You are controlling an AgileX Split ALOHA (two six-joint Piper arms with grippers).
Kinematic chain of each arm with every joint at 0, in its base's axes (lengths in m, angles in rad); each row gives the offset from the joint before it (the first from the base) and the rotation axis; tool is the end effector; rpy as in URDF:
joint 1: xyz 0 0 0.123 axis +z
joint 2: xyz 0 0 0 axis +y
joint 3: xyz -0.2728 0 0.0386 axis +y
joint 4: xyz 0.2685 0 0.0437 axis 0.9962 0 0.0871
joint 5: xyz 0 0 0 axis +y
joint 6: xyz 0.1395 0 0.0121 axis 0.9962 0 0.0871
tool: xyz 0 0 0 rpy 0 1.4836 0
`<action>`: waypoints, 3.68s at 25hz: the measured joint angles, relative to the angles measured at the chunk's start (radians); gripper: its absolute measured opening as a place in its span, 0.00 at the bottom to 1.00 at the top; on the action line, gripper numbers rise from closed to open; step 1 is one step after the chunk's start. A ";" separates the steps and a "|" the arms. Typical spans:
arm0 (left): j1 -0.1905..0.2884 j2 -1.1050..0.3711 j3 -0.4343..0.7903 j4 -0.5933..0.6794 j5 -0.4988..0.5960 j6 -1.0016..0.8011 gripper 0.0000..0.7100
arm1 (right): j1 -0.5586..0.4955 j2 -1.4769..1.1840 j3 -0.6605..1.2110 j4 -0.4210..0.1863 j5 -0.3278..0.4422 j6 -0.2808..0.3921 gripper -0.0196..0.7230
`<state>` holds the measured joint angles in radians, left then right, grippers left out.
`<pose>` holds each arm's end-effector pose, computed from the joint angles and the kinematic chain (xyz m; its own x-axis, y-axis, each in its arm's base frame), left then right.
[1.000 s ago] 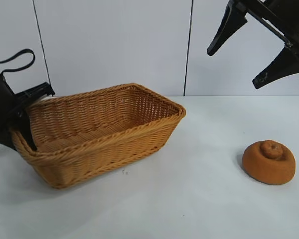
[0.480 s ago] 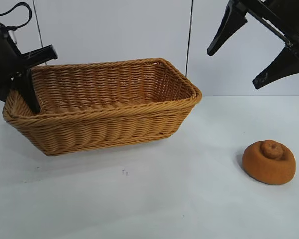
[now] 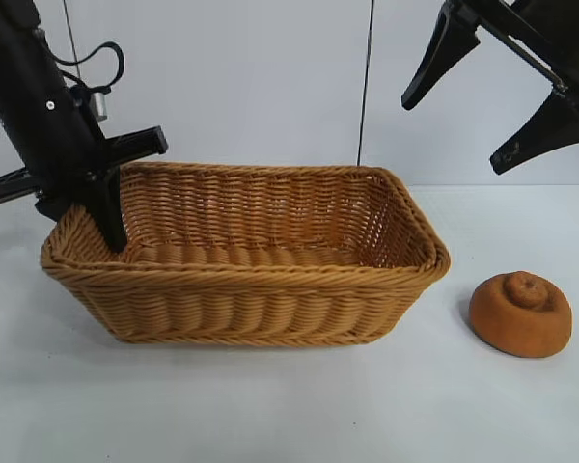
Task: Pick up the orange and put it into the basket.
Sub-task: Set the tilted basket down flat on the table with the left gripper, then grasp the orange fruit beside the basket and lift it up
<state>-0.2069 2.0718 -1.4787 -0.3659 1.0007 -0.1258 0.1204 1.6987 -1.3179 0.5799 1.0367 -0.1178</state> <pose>0.4069 -0.1285 0.0970 -0.9943 -0.1068 0.0066 -0.1034 0.9436 -0.3146 0.3669 0.1109 0.2123 -0.9737 0.0622 -0.2191 -0.0579 0.8628 0.5022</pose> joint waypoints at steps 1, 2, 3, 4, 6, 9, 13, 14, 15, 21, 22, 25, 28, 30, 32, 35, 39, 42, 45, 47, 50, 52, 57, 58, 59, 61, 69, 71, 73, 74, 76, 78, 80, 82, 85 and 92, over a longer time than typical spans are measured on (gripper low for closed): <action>0.001 0.007 0.000 0.000 -0.002 0.002 0.12 | 0.000 0.000 0.000 0.000 0.001 0.000 0.90; 0.001 0.014 0.000 0.000 -0.006 0.009 0.12 | 0.000 0.000 0.000 0.000 0.002 0.000 0.90; 0.001 0.021 0.000 0.000 -0.006 0.016 0.12 | 0.000 0.000 0.000 0.000 0.002 0.000 0.90; 0.001 0.027 0.000 0.000 -0.008 0.021 0.12 | 0.000 0.000 0.000 0.000 0.002 0.000 0.90; 0.001 0.037 0.000 -0.001 -0.008 0.025 0.12 | 0.000 0.000 0.000 -0.001 0.002 0.000 0.90; 0.001 0.046 0.000 -0.002 -0.012 0.026 0.12 | 0.000 0.000 0.000 -0.001 0.002 0.000 0.90; 0.001 0.047 0.000 -0.003 -0.019 0.027 0.12 | 0.000 0.000 0.000 -0.002 0.002 0.000 0.90; 0.001 0.047 0.000 -0.006 -0.019 0.027 0.14 | 0.000 0.000 0.000 -0.003 0.003 0.000 0.90; 0.001 0.047 0.000 -0.010 -0.019 0.027 0.17 | 0.000 0.000 0.000 -0.003 0.003 0.000 0.90; 0.001 0.046 0.000 -0.024 -0.015 0.028 0.67 | 0.000 0.000 0.000 -0.003 0.005 0.000 0.90; 0.001 0.045 0.000 -0.024 -0.010 0.028 0.72 | 0.000 0.000 0.000 -0.003 0.005 0.000 0.90; 0.001 0.031 0.000 -0.022 0.006 0.028 0.78 | 0.000 0.000 0.000 -0.003 0.006 0.000 0.90; 0.003 -0.015 0.000 0.006 0.008 0.028 0.80 | 0.000 0.000 0.000 -0.003 0.006 0.000 0.90; 0.018 -0.053 0.000 0.030 0.013 0.028 0.80 | 0.000 0.000 0.000 -0.003 0.007 0.000 0.90; 0.048 -0.093 -0.004 0.066 0.029 0.029 0.80 | 0.000 0.000 0.000 -0.003 0.007 0.000 0.90; 0.101 -0.143 -0.005 0.171 0.050 0.035 0.80 | 0.000 0.000 0.000 -0.003 0.008 0.000 0.90; 0.164 -0.186 -0.005 0.311 0.096 0.038 0.80 | 0.000 0.000 0.000 -0.004 0.009 0.000 0.90; 0.195 -0.193 -0.005 0.352 0.142 0.042 0.80 | 0.000 0.000 0.000 -0.004 0.009 0.000 0.90; 0.199 -0.193 -0.005 0.366 0.196 0.062 0.80 | 0.000 0.000 0.000 -0.004 0.009 0.000 0.90; 0.199 -0.196 -0.005 0.353 0.207 0.074 0.80 | 0.000 0.000 0.000 -0.004 0.009 0.000 0.90; 0.199 -0.233 0.031 0.326 0.207 0.085 0.80 | 0.000 0.000 0.000 -0.004 0.009 0.000 0.90; 0.199 -0.281 0.080 0.320 0.207 0.087 0.80 | 0.000 0.000 0.000 -0.005 0.009 0.000 0.90; 0.199 -0.475 0.306 0.317 0.185 0.103 0.80 | 0.000 0.000 0.000 -0.008 0.009 0.000 0.90; 0.199 -0.517 0.354 0.317 0.170 0.106 0.80 | 0.000 0.000 0.000 -0.008 0.009 0.000 0.90; 0.199 -0.569 0.415 0.317 0.159 0.110 0.80 | 0.000 0.000 0.000 -0.009 0.009 0.000 0.90; 0.199 -0.683 0.534 0.317 0.142 0.112 0.80 | 0.000 0.000 0.000 -0.010 0.009 0.000 0.90; 0.199 -1.136 0.854 0.317 0.112 0.113 0.80 | 0.000 0.000 0.000 -0.012 0.015 0.000 0.90; 0.199 -1.259 0.895 0.317 0.094 0.113 0.80 | 0.000 0.000 0.000 -0.012 0.028 0.000 0.90; 0.199 -1.370 0.926 0.317 0.076 0.113 0.80 | 0.000 0.000 0.000 -0.012 0.035 0.000 0.90; 0.199 -1.429 0.944 0.317 0.074 0.113 0.80 | 0.000 0.000 0.000 -0.012 0.039 0.000 0.90; 0.199 -1.527 0.967 0.317 0.069 0.113 0.80 | 0.000 0.000 0.000 -0.013 0.051 0.000 0.90; 0.199 -1.624 0.970 0.317 0.065 0.113 0.80 | 0.000 0.000 0.000 -0.014 0.055 -0.004 0.90; 0.199 -1.704 0.972 0.317 0.064 0.113 0.80 | 0.000 0.000 0.000 -0.026 0.059 -0.010 0.90; 0.199 -1.782 0.972 0.317 0.064 0.113 0.80 | 0.000 0.000 0.000 -0.052 0.061 -0.012 0.90; 0.199 -1.874 0.973 0.317 0.064 0.113 0.80 | 0.000 0.000 0.000 -0.112 0.072 -0.012 0.90; 0.199 -2.025 0.975 0.317 0.064 0.113 0.80 | 0.000 0.000 0.000 -0.305 0.076 0.065 0.90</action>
<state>-0.0082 0.0470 -0.5033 -0.0489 1.0651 -0.0130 0.1204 1.6987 -1.3179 0.2751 1.1128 -0.0524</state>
